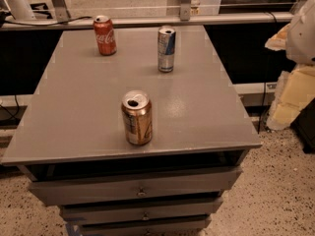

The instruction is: Knock redbull can over

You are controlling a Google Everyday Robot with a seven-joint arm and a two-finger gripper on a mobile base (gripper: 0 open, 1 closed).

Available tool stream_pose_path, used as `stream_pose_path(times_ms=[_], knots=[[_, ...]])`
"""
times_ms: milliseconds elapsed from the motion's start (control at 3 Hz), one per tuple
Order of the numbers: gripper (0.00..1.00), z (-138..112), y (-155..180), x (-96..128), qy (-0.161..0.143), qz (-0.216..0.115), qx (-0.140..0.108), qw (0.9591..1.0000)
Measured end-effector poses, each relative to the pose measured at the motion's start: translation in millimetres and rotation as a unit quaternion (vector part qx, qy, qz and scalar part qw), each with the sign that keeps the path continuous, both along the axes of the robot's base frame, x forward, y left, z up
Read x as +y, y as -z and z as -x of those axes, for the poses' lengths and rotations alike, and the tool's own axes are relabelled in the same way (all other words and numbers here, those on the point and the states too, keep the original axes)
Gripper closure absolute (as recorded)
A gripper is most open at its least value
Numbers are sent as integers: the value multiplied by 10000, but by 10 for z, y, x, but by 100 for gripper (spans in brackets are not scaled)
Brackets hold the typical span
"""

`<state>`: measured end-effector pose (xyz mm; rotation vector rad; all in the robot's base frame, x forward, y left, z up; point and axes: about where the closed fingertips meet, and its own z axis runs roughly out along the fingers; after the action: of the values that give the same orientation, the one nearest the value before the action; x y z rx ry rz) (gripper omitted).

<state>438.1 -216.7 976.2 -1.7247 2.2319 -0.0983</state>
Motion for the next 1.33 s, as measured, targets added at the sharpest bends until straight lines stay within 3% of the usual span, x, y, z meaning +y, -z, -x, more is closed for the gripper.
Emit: stream_pose_path(times_ms=[333,667,1000,1333], knots=[[0,0,0,0,0,0,-1,10000],[0,-168,-37,78,-128,-112,-147,9997],[0,-551,68,333,-356,-415,-390,9977],[0,-1021,260,658,-428,-904,-602,9932]])
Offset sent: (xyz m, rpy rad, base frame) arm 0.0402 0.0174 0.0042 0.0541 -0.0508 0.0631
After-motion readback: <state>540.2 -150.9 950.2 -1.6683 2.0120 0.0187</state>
